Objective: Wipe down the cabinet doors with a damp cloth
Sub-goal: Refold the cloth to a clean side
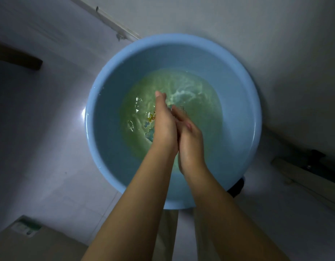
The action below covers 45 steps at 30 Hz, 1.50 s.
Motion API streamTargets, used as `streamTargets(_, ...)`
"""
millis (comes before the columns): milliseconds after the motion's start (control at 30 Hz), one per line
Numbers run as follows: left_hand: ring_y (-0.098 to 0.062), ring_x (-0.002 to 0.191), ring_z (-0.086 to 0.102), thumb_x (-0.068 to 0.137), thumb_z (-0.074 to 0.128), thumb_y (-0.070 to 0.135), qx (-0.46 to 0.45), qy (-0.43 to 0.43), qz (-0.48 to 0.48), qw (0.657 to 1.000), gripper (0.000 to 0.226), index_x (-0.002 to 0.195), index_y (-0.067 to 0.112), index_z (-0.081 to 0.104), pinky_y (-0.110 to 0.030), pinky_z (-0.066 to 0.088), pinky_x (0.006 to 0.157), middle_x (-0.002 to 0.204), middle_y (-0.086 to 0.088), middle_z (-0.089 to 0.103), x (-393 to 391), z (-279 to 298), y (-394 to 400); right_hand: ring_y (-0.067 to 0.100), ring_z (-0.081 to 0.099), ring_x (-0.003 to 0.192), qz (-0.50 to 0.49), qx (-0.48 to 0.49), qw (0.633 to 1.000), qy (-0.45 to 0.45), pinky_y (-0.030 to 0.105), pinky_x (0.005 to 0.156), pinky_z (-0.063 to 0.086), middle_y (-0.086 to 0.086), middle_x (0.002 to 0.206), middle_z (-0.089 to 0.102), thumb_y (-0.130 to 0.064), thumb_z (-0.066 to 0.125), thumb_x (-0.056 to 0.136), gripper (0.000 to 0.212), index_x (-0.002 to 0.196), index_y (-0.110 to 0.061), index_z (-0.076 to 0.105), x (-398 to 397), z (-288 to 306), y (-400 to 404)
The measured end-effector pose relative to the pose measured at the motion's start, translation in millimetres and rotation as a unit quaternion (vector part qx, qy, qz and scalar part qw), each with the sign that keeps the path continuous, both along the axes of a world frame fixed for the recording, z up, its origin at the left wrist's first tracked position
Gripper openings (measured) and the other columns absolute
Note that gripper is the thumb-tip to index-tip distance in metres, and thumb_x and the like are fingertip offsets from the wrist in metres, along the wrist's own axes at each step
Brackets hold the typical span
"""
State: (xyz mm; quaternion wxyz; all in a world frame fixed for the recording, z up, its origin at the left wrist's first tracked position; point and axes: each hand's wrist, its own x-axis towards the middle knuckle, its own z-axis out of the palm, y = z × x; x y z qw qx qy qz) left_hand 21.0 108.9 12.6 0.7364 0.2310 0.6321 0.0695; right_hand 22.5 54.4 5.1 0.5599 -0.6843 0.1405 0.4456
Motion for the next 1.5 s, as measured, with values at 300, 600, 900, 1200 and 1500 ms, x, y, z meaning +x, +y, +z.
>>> streamTargets(300,-0.016,0.075,0.064,0.098,0.017,0.060,0.045,0.003,-0.008,0.999,0.060,0.142,0.025,0.039,-0.029,0.051,0.078,0.111,-0.011,0.060,-8,-2,-4,0.010,0.054,0.059,0.027,-0.065,0.988,-0.136,0.031,0.063,0.045,-0.008,0.056,0.059,-0.029,0.071,0.085,0.032,0.057,-0.023,0.056,-2,-1,5)
streamTargets(600,-0.003,0.119,0.042,0.099,0.014,0.057,0.028,-0.017,-0.035,0.999,0.062,0.139,0.022,0.044,-0.018,0.041,0.079,0.133,0.005,0.044,-15,-8,-29,0.010,0.039,0.039,0.077,-0.130,0.973,-0.174,0.030,0.049,0.034,-0.005,0.034,0.040,-0.038,0.048,0.098,0.058,0.045,-0.014,0.042,25,-7,4)
streamTargets(900,-0.021,0.106,0.063,0.101,0.013,0.053,0.044,-0.028,-0.050,0.997,0.067,0.126,0.012,0.059,-0.023,0.047,0.072,0.120,-0.012,0.066,-27,-8,-45,0.022,0.057,0.051,0.117,-0.114,0.971,-0.177,0.031,0.052,0.044,0.008,0.050,0.058,-0.034,0.048,0.098,0.053,0.057,0.000,0.056,19,-7,-7)
streamTargets(1200,-0.012,0.094,0.066,0.103,0.031,0.039,0.060,-0.030,-0.069,0.995,0.040,0.111,0.020,0.065,-0.021,0.053,0.065,0.103,0.000,0.071,-21,64,-47,-0.004,0.062,0.076,0.123,-0.005,0.980,-0.159,0.015,0.072,0.049,-0.015,0.078,0.065,-0.045,0.048,0.096,0.022,0.086,-0.026,0.056,37,64,-25)
streamTargets(1500,-0.016,0.083,0.060,0.094,0.057,0.017,0.207,-0.032,-0.116,0.971,0.018,0.079,0.018,0.067,-0.036,0.049,0.082,0.082,-0.001,0.067,-14,270,-37,0.009,0.060,0.094,0.142,0.034,0.965,-0.219,0.009,0.076,0.044,-0.006,0.100,0.064,-0.023,0.048,0.099,0.013,0.105,-0.022,0.059,68,252,-45)
